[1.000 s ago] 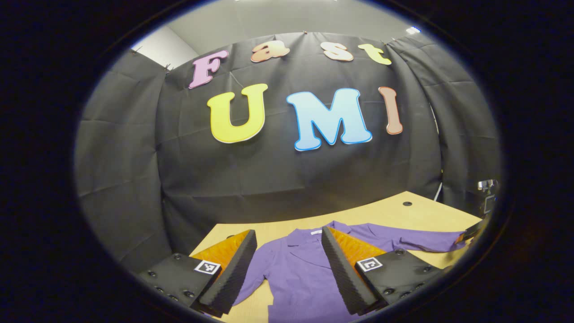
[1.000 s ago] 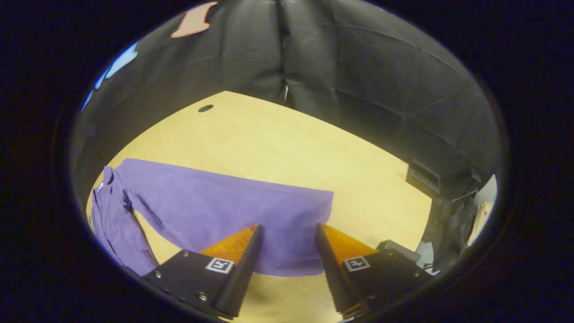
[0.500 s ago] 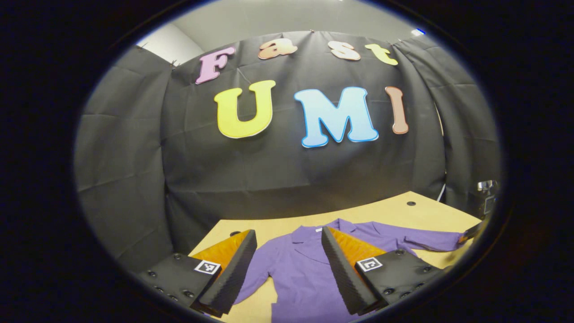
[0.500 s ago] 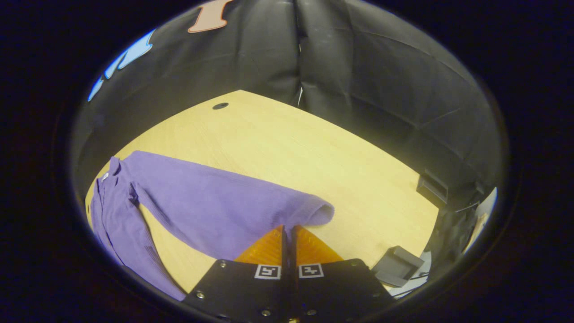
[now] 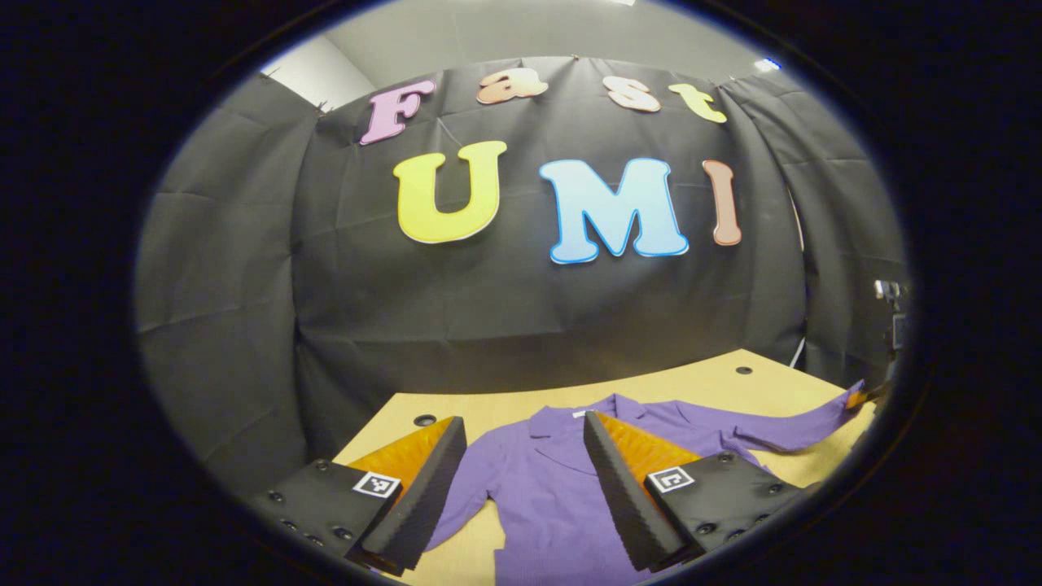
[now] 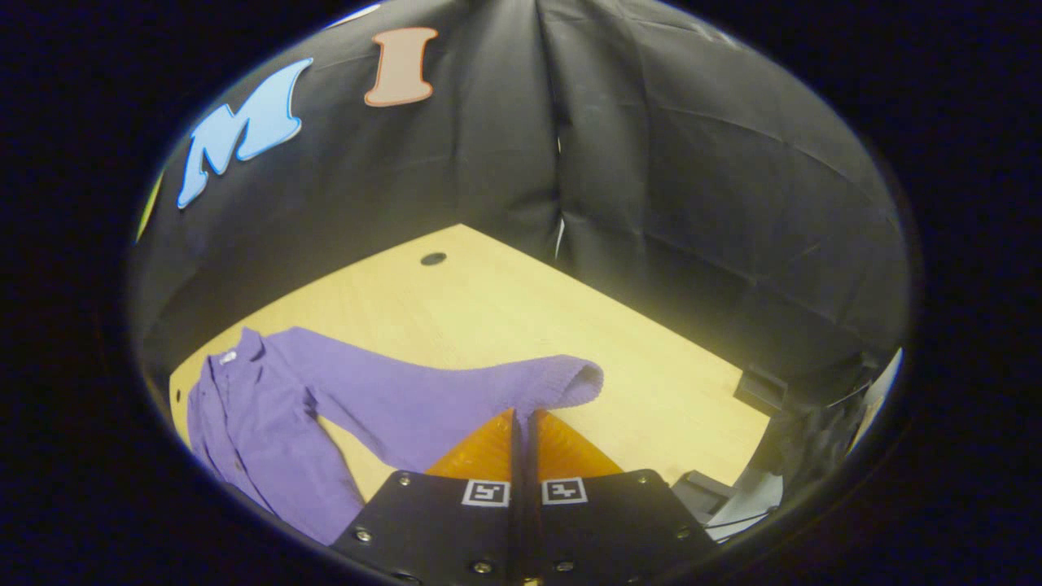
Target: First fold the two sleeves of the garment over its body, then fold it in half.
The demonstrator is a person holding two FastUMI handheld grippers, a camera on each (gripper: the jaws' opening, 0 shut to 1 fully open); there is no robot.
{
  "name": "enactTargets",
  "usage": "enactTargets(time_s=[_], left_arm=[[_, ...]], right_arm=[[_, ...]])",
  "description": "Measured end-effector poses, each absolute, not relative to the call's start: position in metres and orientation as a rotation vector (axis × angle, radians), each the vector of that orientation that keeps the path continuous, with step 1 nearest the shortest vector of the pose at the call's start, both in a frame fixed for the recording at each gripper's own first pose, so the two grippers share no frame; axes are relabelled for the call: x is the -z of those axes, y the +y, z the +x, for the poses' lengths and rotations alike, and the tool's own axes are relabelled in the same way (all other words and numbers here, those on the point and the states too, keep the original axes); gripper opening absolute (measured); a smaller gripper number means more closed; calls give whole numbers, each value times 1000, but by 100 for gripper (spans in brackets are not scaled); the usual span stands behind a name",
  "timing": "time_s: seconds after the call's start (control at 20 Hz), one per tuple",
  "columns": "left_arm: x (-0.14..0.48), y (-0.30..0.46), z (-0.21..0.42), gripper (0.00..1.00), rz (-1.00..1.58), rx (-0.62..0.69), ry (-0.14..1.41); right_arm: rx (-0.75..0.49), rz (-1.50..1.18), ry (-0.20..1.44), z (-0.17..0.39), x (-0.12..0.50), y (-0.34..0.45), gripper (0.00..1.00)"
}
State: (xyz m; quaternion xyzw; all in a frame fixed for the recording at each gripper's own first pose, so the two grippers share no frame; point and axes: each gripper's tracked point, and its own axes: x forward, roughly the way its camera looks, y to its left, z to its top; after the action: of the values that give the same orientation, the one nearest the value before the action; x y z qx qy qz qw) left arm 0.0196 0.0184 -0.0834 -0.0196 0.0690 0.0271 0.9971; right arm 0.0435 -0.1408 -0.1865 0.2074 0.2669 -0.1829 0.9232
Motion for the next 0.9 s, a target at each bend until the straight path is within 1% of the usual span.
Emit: enactTargets(time_s=[0.2, 0.25, 0.3, 0.8, 0.85, 0.9], left_arm=[[100, 29, 20, 97, -81, -47, 147], [104, 33, 21, 92, -90, -50, 148], [106, 37, 21, 97, -98, -57, 149], [126, 83, 3, 97, -121, -148, 161], [127, 87, 0, 95, -123, -157, 164], [129, 91, -2, 97, -126, -166, 168]], right_arm=[[325, 409, 444, 65, 125, -120, 0], [313, 387, 421, 71, 114, -112, 0], [298, 369, 402, 77, 101, -105, 0], [148, 269, 248, 139, 16, -25, 0], [130, 263, 234, 145, 9, -15, 0], [107, 264, 223, 151, 2, -5, 0]])
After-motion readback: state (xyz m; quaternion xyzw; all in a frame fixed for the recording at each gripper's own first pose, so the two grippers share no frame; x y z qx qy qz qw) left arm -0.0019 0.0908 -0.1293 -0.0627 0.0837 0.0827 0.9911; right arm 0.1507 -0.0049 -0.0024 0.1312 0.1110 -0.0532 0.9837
